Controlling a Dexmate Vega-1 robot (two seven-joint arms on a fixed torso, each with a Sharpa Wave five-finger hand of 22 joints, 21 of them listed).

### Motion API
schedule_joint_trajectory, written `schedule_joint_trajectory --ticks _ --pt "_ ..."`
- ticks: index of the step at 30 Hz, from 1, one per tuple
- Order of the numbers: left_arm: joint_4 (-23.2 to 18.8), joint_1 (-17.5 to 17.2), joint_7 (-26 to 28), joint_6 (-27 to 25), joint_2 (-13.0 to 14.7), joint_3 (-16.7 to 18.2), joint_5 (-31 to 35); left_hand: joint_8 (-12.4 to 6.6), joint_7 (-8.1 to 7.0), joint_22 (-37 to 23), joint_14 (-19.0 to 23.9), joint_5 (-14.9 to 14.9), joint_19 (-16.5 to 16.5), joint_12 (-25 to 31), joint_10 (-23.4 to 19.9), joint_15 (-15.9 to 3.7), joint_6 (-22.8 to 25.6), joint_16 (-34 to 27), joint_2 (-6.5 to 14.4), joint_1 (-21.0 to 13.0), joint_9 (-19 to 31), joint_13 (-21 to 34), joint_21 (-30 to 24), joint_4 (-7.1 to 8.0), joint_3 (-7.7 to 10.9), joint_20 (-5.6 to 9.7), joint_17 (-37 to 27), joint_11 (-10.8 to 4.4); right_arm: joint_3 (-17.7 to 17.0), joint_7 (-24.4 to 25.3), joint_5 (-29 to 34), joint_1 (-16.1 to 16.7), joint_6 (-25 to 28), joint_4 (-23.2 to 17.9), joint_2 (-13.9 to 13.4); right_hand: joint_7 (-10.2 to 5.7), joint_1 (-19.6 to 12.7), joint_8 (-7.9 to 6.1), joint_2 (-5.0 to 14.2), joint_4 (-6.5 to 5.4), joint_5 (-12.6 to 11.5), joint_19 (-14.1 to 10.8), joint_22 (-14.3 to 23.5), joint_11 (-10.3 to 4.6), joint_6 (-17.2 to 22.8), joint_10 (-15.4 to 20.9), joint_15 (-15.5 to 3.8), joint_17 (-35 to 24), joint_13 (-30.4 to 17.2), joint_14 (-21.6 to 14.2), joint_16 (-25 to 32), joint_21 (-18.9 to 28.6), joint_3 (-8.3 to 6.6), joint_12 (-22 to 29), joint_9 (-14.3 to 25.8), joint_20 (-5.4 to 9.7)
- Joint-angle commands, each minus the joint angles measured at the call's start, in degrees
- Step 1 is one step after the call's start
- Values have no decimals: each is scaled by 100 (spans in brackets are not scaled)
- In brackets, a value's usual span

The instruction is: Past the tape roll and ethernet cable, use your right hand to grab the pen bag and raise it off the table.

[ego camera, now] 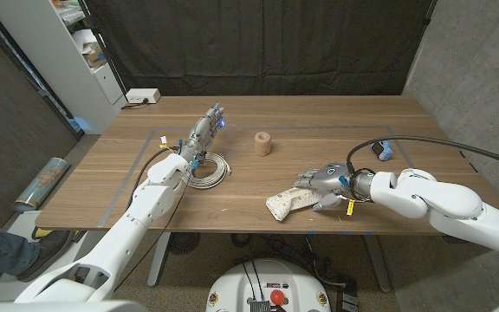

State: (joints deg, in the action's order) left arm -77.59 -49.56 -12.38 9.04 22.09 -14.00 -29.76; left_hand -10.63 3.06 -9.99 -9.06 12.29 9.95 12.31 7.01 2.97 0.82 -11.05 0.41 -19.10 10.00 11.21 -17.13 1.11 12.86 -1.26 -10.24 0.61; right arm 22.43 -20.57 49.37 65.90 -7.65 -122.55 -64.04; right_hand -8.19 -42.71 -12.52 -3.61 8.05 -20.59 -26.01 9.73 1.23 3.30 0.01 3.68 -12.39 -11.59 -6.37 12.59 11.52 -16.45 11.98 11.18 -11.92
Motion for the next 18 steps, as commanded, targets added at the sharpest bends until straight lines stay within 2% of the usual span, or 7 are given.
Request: schedule_joint_trajectory --ticks 1,3,4,8,9,18 --pt "60 12 -23 -19 -23 -4 7 -18 -24 -23 -39 13 428 -11 9 18 -2 11 64 -20 34 2 9 -31 15 -41 -32 10 156 123 -5 -84 12 128 52 -32 -38 -38 -47 -23 -60 -91 29 -1 82 99 -24 -19 -8 -89 55 48 -38 53 20 7" --pt "68 12 -30 -19 -29 -4 5 -18 -31 -24 -37 13 430 -12 10 18 -2 10 65 -20 34 2 13 -32 15 -45 -32 16 180 263 125 -84 -19 154 33 -30 -60 -84 -40 -21 -68 -226 29 -9 268 236 -127 -18 -12 -188 88 77 -53 91 19 15" --pt "71 14 -29 -19 -25 -7 15 -17 -29 -24 -40 13 430 -12 10 18 -2 11 65 -19 34 2 15 -33 14 -49 -32 5 183 296 123 -83 -24 168 37 -27 -73 -136 -40 -23 -75 -329 26 -52 505 501 -242 -20 -19 -261 109 77 -65 166 20 -5" --pt "64 14 -26 -34 -25 -1 14 -21 -25 -24 -38 13 426 -14 16 14 6 10 67 -17 34 2 23 -35 12 -50 -32 17 198 364 118 -94 -23 213 48 1 -95 -247 -43 -24 -86 -526 22 7 939 764 -323 -25 -28 -386 146 99 -83 227 20 25" --pt "67 16 -37 -27 -23 1 12 -20 -29 -25 -38 13 425 -15 17 18 4 11 68 -17 34 3 25 -35 11 -49 -32 13 202 379 101 -103 -33 229 54 6 -103 -270 -43 -23 -92 -590 21 -33 1045 820 -356 -27 -31 -436 162 106 -89 236 20 34" --pt "71 3 -42 -10 -29 17 4 -18 -45 -26 -42 13 418 -16 19 22 -2 12 73 -14 34 3 41 -40 7 -52 -32 4 276 602 162 -123 -64 311 116 11 -178 -314 -6 -17 -119 -946 19 -40 1411 1223 -502 -39 -44 -755 264 152 -145 325 18 209"
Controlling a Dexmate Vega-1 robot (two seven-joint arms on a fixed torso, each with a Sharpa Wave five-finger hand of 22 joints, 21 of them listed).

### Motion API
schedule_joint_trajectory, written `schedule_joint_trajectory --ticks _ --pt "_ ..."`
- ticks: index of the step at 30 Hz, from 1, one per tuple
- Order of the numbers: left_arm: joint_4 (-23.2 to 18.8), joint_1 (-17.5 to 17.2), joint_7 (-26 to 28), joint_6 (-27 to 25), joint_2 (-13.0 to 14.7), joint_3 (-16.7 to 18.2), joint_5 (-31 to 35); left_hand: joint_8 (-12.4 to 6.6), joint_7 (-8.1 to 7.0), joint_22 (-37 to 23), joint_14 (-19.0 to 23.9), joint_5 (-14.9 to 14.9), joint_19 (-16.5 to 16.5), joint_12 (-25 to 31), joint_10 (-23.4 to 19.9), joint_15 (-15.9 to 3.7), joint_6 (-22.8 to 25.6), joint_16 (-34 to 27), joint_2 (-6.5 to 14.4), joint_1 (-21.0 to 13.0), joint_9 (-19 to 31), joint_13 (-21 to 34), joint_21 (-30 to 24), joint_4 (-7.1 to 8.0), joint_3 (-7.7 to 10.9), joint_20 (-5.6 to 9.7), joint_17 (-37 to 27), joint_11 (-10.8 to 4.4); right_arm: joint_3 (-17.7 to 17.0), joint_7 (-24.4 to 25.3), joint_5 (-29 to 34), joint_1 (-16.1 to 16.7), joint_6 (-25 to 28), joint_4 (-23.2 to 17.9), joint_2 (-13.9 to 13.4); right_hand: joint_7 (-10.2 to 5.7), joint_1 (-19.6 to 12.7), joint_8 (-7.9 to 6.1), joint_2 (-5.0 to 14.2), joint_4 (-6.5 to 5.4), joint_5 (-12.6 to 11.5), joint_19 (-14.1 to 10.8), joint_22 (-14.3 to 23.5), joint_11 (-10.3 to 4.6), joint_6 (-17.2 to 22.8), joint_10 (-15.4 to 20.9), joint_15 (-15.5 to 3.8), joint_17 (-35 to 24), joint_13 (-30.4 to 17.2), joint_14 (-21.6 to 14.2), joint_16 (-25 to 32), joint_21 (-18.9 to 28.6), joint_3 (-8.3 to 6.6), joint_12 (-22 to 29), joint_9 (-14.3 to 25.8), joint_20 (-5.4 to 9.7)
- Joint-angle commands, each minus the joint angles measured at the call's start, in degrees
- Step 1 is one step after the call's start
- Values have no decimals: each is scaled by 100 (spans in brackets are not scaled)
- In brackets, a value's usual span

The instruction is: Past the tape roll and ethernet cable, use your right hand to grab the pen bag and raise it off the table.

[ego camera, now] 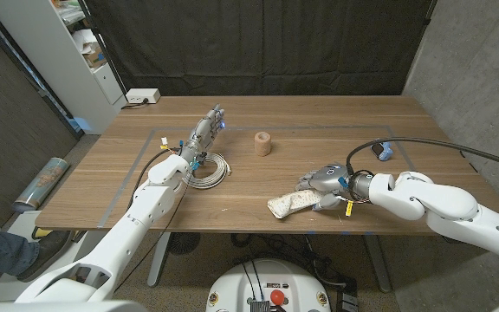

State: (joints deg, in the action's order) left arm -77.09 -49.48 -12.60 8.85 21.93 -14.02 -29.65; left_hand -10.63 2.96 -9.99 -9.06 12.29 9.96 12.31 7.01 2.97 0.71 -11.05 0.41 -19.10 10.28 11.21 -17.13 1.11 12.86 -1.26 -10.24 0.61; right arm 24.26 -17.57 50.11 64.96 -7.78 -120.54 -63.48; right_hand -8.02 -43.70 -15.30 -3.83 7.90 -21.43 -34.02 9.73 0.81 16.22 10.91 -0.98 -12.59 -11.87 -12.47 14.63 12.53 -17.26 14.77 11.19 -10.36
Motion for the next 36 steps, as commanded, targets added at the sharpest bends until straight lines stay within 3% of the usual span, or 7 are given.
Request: schedule_joint_trajectory --ticks 1,7,8,10,16,23,36 --pt "20 -8 -16 5 -11 18 -1 -17 -34 -26 -44 13 417 -16 22 19 8 13 73 -14 5 3 42 -40 7 -52 -32 5 101 317 91 -27 -49 117 66 -8 -85 -32 21 -3 -36 -185 20 -17 135 166 -43 -19 -17 -166 66 59 -69 52 18 67" --pt "33 -22 -24 12 -17 31 -16 -17 -44 -27 -41 13 412 -12 12 19 7 11 77 -13 5 3 53 -44 5 -55 -32 4 141 405 187 -17 15 135 98 38 -107 -126 81 -41 -41 -618 31 -43 738 887 -191 -41 -39 -750 249 94 -123 220 20 304" --pt "22 -28 -15 4 -14 34 -15 -17 -45 -27 -42 13 411 -12 12 20 7 11 77 -13 5 3 55 -44 4 -54 -32 -2 146 424 193 -17 20 141 106 50 -113 -172 105 -49 -40 -717 33 -101 928 1014 -213 -44 -43 -857 278 108 -139 244 22 368" --pt "18 -32 -15 20 -10 38 -8 -18 -50 -27 -42 13 410 -13 13 22 9 12 78 -13 5 3 56 -45 4 -55 -32 -1 166 413 203 -35 28 151 119 42 -118 -234 162 -70 -27 -1006 45 -193 1278 1364 -396 -64 -51 -1309 429 165 -173 314 18 670" --pt "-5 -45 -21 8 9 45 -13 -17 -44 -27 -34 13 407 -12 12 21 7 8 81 -11 5 3 66 -47 2 -56 -32 7 204 434 212 -63 49 174 156 10 -156 -362 281 -87 33 -1417 67 -379 1978 2076 -590 -113 -54 -2038 653 245 -267 455 3 904" --pt "-28 -68 -15 13 22 57 -17 -19 -46 -28 -39 13 405 -12 12 17 11 10 84 -10 6 4 79 -51 -1 -58 -32 0 238 370 166 -133 68 177 204 29 -138 -402 347 -111 136 -1662 80 -351 2397 2726 -633 -104 -39 -2511 741 301 -323 589 -11 1050" --pt "-23 -61 -60 11 45 77 -45 -19 -48 -29 -43 12 403 -15 18 25 13 12 89 -6 6 4 101 -57 -6 -61 -32 -9 277 337 170 -234 75 141 264 41 -153 -479 504 -135 262 -1846 83 -344 2896 3185 -702 -71 -16 -2956 786 340 -433 640 -19 1163"
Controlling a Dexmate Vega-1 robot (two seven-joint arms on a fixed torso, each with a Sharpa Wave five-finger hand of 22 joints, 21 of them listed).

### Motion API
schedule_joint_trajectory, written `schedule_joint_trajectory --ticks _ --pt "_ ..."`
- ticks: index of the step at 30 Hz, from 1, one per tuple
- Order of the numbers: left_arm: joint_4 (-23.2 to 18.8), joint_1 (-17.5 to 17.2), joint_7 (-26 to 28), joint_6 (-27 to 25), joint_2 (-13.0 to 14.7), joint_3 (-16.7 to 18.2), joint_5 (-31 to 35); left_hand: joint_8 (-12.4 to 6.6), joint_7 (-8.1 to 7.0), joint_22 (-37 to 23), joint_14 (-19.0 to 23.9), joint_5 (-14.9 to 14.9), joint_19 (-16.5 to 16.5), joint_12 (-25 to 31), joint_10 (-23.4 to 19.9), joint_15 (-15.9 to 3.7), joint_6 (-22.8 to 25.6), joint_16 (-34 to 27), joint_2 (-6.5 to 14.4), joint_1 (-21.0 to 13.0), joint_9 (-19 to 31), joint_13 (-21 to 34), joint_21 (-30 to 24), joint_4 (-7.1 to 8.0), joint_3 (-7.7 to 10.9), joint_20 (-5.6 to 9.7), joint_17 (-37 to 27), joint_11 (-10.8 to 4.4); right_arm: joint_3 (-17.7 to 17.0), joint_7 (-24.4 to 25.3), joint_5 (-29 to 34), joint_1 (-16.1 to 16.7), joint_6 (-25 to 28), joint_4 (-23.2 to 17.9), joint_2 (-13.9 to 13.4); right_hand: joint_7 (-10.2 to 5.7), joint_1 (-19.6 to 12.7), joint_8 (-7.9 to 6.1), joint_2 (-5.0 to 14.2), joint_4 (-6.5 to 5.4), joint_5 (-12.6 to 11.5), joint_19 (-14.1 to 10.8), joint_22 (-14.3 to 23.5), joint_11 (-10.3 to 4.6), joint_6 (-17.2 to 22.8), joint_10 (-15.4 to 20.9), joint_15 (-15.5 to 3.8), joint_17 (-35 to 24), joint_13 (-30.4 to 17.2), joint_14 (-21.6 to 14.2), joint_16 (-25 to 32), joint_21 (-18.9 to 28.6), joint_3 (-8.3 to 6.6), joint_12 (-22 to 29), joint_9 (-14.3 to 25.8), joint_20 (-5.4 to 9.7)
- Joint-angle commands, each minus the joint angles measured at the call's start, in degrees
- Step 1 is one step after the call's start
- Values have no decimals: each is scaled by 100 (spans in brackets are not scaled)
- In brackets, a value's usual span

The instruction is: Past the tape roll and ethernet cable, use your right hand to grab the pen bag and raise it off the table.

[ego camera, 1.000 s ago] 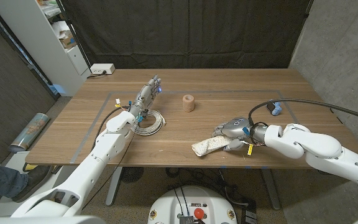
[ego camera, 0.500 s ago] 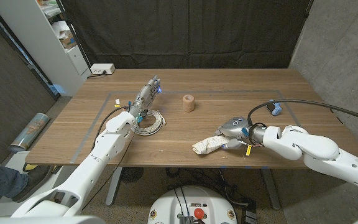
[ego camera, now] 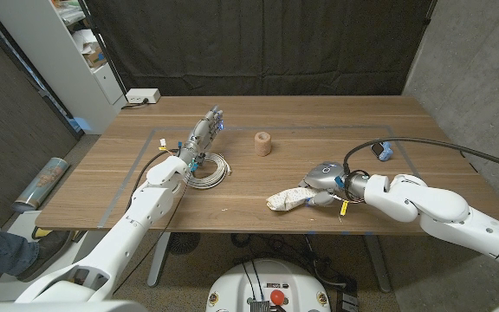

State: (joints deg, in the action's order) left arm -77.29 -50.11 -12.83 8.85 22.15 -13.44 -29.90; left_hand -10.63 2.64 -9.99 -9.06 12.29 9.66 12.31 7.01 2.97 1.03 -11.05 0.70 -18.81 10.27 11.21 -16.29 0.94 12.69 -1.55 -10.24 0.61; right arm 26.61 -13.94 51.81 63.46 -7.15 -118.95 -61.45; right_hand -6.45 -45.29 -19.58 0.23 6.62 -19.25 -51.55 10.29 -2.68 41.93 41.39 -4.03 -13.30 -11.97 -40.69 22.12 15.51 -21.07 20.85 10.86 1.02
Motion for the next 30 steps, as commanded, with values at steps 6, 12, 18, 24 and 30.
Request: schedule_joint_trajectory --ticks 6,12,18,24,30 --pt "62 41 -80 31 12 33 -41 -19 -17 -30 -39 12 433 -13 12 26 -19 10 62 -34 8 4 27 -42 9 -32 -32 -1 48 3 11 -105 27 -24 95 -90 -44 -103 157 19 113 -158 28 -61 611 362 -424 7 5 -302 37 53 -126 54 8 61" --pt "185 117 -153 42 -12 27 -45 -20 -14 -30 -45 11 431 -13 13 23 -17 12 65 -33 8 4 35 -44 8 -34 -32 -4 76 8 23 -154 54 -3 166 -90 -74 -122 229 22 163 -197 30 -99 764 508 -459 2 12 -458 58 60 -183 68 4 86" --pt "283 234 -211 1 -6 13 -9 -21 -13 -30 -44 11 432 -12 10 24 -15 12 67 -31 8 4 45 -46 6 -35 -32 0 121 -2 22 -243 62 48 253 -66 -87 -122 265 24 205 -215 31 -127 832 602 -468 1 16 -524 54 63 -215 74 1 107" --pt "416 363 -282 17 -47 -6 19 -20 -13 -31 -44 10 420 -12 10 18 -16 12 70 -29 8 4 53 -49 3 -29 -32 -13 116 48 -4 -254 137 64 311 -59 -99 -119 294 28 248 -221 32 -158 895 653 -495 1 20 -559 35 61 -246 63 -1 126" --pt "505 457 -331 54 -92 -16 41 -20 -8 -31 -45 9 417 -11 8 14 -16 12 73 -27 8 5 63 -52 1 -30 -32 -6 70 83 -17 -225 216 13 291 -37 -142 -122 325 52 276 -224 32 -154 955 715 -489 5 23 -618 30 59 -288 63 -2 131"
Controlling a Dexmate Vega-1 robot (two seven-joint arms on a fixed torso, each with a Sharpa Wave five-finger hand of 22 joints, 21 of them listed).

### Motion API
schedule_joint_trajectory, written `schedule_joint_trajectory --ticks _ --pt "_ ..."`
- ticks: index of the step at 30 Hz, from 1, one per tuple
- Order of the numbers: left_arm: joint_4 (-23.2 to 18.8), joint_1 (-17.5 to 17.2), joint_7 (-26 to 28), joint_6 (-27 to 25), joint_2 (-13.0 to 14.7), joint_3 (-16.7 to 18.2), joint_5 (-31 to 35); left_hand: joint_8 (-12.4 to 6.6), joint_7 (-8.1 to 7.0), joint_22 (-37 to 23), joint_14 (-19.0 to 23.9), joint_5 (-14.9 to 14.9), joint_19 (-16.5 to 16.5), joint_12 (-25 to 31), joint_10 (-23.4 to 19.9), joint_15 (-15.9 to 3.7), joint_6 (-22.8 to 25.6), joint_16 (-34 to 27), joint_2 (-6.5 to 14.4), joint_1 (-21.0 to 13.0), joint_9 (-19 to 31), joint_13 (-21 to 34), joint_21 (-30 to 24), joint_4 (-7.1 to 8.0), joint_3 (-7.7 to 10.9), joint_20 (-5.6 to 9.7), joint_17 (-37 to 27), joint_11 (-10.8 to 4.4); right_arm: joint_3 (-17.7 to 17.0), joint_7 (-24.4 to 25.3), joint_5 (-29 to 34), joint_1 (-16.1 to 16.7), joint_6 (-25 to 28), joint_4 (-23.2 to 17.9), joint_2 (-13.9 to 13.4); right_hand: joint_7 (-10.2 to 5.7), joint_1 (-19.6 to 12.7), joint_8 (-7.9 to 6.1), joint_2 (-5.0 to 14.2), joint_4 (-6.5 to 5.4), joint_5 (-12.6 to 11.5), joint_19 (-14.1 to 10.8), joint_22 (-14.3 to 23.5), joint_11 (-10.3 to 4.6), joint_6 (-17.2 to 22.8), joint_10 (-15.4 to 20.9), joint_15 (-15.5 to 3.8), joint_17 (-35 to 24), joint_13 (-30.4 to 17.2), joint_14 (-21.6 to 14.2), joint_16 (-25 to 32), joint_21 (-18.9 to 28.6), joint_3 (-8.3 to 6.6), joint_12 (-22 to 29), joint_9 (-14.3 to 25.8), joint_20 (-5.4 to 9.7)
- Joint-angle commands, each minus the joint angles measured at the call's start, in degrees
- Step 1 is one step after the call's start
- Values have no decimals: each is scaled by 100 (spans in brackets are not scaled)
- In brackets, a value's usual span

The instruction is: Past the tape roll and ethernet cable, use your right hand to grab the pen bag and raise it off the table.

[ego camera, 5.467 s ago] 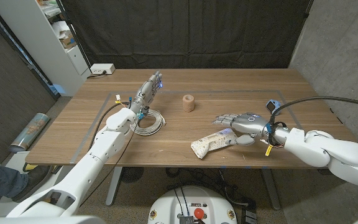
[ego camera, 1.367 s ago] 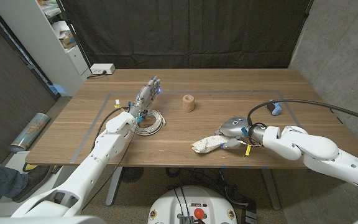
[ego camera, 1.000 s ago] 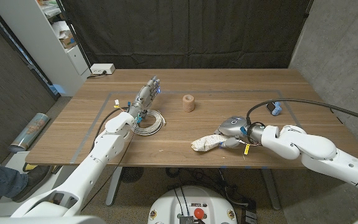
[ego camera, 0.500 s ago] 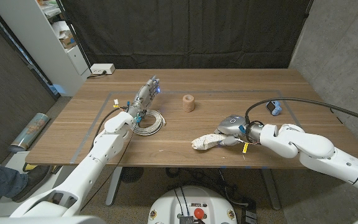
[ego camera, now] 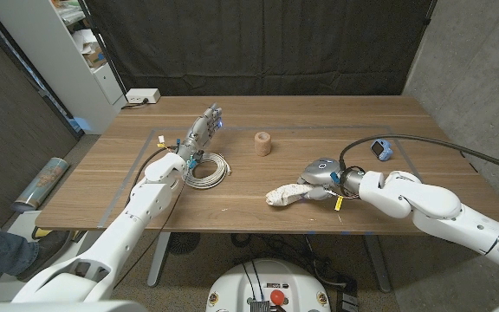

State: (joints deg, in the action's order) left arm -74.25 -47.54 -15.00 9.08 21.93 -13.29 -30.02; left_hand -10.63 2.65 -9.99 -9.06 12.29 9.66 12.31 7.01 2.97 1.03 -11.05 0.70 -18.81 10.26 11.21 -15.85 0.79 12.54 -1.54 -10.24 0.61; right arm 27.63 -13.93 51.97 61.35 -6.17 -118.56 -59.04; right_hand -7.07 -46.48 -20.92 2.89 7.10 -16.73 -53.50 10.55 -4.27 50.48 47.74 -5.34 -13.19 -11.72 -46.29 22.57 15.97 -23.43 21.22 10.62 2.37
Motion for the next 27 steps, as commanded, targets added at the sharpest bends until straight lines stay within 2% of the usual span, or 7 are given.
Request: schedule_joint_trajectory --ticks 1,15,27 --pt "221 230 -119 28 -77 -42 68 -20 -8 -31 -46 9 415 -12 12 18 -16 12 74 -27 9 5 21 -38 15 -28 -32 -4 -65 101 -50 6 143 -52 36 18 -27 8 66 4 32 -32 5 10 122 98 -358 -7 -1 -64 -19 14 -59 27 22 0" --pt "299 290 -190 86 -146 -55 87 -24 -14 -32 -47 8 410 -14 16 20 -5 13 81 -25 9 5 45 -46 10 -24 -32 -3 -299 142 -146 190 333 -318 -109 28 -79 -10 113 31 105 -46 6 -20 268 196 -385 -17 4 -168 -22 14 -113 13 24 20" --pt "116 172 -195 63 -88 -50 82 -22 -14 -33 -52 7 399 -11 8 26 -8 14 86 -23 9 5 62 -52 6 -26 -32 7 -536 189 -155 396 465 -607 -229 44 -121 0 150 53 166 -69 0 6 316 229 -374 -45 7 -107 -61 14 -141 -13 28 33"
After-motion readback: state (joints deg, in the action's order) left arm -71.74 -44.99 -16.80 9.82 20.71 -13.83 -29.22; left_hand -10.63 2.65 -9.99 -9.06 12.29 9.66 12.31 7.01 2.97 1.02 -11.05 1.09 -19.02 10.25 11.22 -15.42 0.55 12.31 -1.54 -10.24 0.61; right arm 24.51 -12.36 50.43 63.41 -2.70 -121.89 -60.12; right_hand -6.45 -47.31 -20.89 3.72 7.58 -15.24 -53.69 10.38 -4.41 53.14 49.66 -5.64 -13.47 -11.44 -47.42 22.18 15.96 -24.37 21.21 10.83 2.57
